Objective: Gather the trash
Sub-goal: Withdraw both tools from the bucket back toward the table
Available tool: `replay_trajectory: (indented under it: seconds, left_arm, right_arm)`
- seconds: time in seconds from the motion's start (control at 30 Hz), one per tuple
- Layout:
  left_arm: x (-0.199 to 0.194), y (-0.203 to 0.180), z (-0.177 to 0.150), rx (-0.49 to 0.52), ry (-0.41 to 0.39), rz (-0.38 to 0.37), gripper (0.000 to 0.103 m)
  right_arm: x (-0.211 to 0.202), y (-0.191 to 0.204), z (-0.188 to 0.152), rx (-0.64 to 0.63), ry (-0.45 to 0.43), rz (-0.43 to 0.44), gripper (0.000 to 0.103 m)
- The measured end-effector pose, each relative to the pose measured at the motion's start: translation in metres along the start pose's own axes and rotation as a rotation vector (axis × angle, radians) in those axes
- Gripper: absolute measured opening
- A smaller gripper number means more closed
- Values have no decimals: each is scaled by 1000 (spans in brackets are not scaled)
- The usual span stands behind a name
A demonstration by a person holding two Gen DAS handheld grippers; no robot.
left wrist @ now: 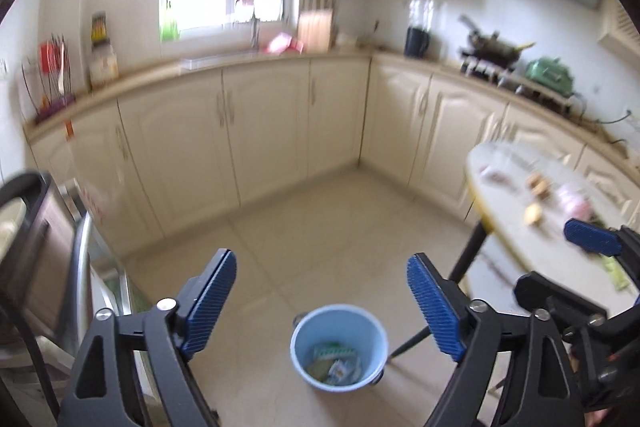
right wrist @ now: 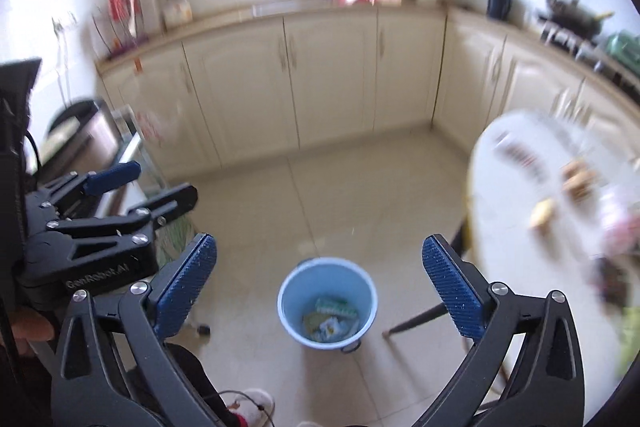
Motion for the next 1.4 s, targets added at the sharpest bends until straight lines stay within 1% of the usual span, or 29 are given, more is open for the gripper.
replay_trajectory:
  seconds: [0.07, 0.17, 0.2, 0.27, 0.3, 0.33, 0.43, 0.5, 0.53, 0.57, 0.6, 0.63, 0.67, 0.7, 0.73, 0.83, 1.0, 1.17, 1.3, 1.37, 1.4]
  left_arm:
    - [-24, -16, 14, 7, -53, -27, 90]
    - [-60, -35, 28, 33, -135, -55, 97]
    - [-72, -49, 30, 45, -158, -64, 99]
    - [-99, -62, 25, 70, -199, -66, 101]
    - [-107, -67, 30, 76, -221, -65, 102]
    - [-128, -83, 11, 78, -241, -72, 102]
    - [-169, -108, -1, 85, -292, -98, 102]
    - [-192, -110, -3, 98, -325, -107, 102]
    - [-219, -108, -21, 101, -344, -110, 102]
    - [-228, -110, -21, 100, -365, -114, 102]
    - [-245, -108, -28, 98, -384, -117, 102]
    - [-274, -113, -47, 94, -404, -120, 102]
    - [-282, -114, -47, 87, -425, -125, 102]
    - [-293, -121, -55, 81, -441, -129, 102]
    - [-308, -117, -63, 74, -460, -134, 102]
    - [-331, -121, -82, 61, -504, -153, 102]
    - [-352, -117, -106, 63, -552, -170, 102]
    - [-361, -114, -126, 72, -564, -179, 102]
    - [-353, -117, -126, 82, -558, -180, 102]
    - [-342, -123, -113, 85, -551, -180, 102]
    - [-340, -123, -113, 87, -549, -181, 102]
  right_arm:
    - [-40, -1, 16, -4, -63, -23, 103]
    - [-95, -2, 34, -18, -145, -81, 103]
    - [-115, -3, 39, -23, -172, -104, 103]
    - [-149, -8, 46, -26, -217, -155, 103]
    - [-166, -9, 51, -24, -239, -174, 103]
    - [-182, -11, 55, -19, -260, -190, 103]
    - [-226, -15, 64, 3, -314, -234, 103]
    - [-257, -20, 70, 15, -358, -262, 103]
    - [-270, -21, 75, 17, -380, -277, 103]
    - [-285, -26, 80, 20, -401, -291, 103]
    - [-299, -31, 85, 24, -423, -308, 103]
    - [-312, -33, 89, 28, -444, -325, 103]
    - [-324, -35, 92, 34, -464, -341, 103]
    - [-336, -38, 95, 39, -483, -354, 103]
    - [-347, -41, 97, 43, -500, -366, 103]
    - [-373, -45, 101, 48, -537, -408, 103]
    - [-401, -52, 101, 59, -575, -432, 103]
    - [-408, -58, 100, 65, -588, -443, 103]
    - [-409, -66, 97, 77, -584, -453, 103]
    - [-408, -71, 94, 85, -577, -460, 103]
    - [-407, -74, 93, 88, -574, -463, 103]
Point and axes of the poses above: each gripper's, at about its wrist camera, not at the fingertips, and x roughly the way its jaws point, y to its left, z to its top, the point moved 6 cm from there along x, roughly the way its jaws point, and after that the axes turned 11 degrees about -y, right-handed, at the moved point
